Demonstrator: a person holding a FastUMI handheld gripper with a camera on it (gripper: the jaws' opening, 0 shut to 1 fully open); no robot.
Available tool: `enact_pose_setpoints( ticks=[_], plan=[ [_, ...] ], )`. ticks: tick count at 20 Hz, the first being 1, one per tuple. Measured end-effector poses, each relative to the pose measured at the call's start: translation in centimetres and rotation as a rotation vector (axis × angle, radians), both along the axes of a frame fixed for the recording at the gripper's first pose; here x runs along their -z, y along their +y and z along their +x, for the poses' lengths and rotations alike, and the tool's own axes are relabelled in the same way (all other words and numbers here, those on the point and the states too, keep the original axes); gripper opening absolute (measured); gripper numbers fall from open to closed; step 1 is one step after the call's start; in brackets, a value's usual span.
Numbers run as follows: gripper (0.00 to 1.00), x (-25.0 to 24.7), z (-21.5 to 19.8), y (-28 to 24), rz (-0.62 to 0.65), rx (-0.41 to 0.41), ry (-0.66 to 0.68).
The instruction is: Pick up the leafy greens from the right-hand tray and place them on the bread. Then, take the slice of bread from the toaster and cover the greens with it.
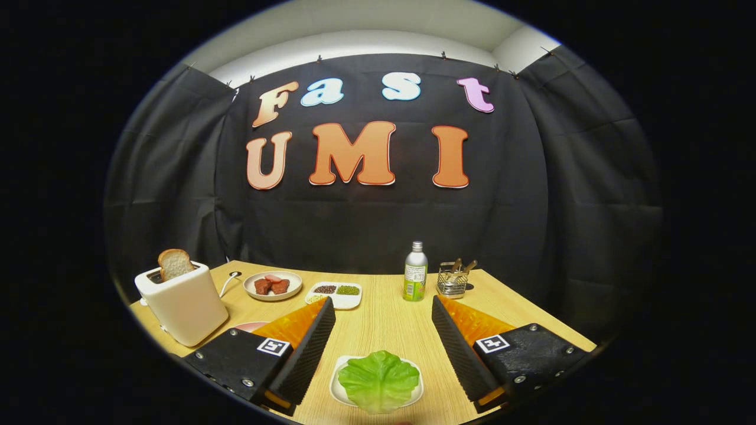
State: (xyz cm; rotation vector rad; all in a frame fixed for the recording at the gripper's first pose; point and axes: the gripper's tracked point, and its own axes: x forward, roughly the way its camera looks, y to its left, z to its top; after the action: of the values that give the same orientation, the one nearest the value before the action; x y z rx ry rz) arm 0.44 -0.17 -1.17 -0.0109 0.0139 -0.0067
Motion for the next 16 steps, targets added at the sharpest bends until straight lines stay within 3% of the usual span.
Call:
enact_pose_setpoints(
  ticks=[9, 16],
  plan=[
    [0.99, 8.3, 1.9, 1.0, -0.014, -0.03, 0.247],
    [0.99, 14.2, 2.7, 0.3, -0.057, -0.002, 0.42]
  ],
)
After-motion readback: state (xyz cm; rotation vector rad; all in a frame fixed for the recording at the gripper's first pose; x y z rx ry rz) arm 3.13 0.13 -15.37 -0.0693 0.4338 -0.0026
